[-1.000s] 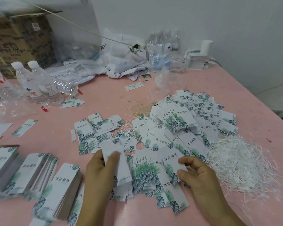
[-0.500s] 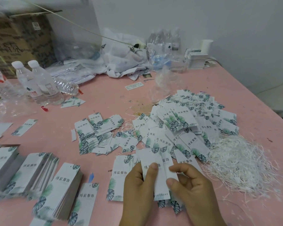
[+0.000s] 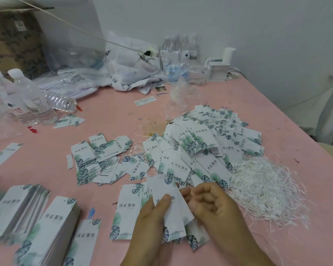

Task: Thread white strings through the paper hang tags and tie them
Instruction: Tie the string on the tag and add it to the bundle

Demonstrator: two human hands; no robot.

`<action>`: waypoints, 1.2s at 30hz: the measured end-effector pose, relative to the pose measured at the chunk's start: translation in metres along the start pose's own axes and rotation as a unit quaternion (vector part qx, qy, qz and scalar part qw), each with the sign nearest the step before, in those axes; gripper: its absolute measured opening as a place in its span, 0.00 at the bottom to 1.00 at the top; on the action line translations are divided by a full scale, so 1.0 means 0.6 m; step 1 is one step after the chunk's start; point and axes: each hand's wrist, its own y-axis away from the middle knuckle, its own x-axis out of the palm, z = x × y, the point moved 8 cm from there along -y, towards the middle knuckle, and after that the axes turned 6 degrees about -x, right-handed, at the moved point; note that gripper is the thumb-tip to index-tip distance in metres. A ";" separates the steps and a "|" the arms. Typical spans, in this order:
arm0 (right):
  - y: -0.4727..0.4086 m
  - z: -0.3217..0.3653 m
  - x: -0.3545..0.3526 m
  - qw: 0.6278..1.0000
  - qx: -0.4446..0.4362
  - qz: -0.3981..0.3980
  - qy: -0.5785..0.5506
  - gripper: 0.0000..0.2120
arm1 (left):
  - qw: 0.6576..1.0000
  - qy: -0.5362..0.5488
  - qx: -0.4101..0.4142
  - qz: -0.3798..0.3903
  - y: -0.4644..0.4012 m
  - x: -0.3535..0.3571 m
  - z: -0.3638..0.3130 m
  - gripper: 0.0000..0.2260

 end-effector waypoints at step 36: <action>-0.022 0.004 -0.052 0.981 0.059 -0.007 -0.186 0.12 | 0.994 0.059 -0.021 0.090 0.012 0.034 0.006 0.23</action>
